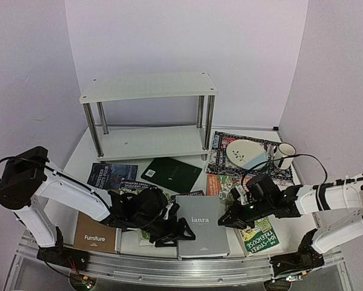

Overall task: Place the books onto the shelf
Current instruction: Adjust the book pile, then pick up the book from the book pile.

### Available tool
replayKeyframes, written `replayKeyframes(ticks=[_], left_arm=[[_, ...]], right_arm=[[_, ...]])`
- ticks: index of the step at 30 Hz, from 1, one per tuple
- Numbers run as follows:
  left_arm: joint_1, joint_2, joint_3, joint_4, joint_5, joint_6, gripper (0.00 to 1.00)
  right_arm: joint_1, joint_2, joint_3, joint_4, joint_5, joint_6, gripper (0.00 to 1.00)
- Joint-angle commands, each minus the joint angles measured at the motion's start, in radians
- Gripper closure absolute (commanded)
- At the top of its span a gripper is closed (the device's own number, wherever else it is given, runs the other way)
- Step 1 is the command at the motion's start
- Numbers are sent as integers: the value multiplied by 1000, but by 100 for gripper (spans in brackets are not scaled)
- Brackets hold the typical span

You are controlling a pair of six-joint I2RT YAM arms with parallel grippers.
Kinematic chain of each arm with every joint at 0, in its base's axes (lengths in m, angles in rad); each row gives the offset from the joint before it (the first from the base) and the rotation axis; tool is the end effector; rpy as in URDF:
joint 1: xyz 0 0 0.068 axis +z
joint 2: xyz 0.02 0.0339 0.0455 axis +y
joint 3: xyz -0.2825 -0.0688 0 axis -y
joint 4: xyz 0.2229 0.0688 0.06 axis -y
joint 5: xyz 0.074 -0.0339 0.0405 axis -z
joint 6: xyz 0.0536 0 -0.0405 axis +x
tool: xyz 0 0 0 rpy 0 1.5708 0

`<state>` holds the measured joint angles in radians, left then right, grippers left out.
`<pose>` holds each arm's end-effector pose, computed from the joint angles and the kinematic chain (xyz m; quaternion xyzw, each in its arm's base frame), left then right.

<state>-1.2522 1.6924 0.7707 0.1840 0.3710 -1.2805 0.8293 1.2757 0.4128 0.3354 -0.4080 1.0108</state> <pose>0.0845 -0.3181 0.1692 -0.0619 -0.8998 0.4299 0.0417 0.1429 0.1875 0.1914 -0.0236 0.8547 0.4947 0.1559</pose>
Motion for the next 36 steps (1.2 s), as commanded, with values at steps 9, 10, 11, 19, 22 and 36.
replayKeyframes(ticks=[9,10,11,19,22,36], left_arm=[[4,-206,-74,62,-128,-38,49],[5,-230,-79,63,-140,-37,55],[4,-244,-84,64,-146,-38,59],[20,-309,-107,68,-158,-40,67],[41,-326,-112,68,-141,-33,67],[222,-348,-45,66,131,118,68]], right_arm=[[15,-54,35,-103,40,-16,74],[15,-65,39,-108,45,-19,73],[15,-75,45,-116,49,-23,72],[15,-147,83,-156,78,-46,54],[15,-176,103,-181,100,-62,41],[16,-338,355,-341,224,-424,5]])
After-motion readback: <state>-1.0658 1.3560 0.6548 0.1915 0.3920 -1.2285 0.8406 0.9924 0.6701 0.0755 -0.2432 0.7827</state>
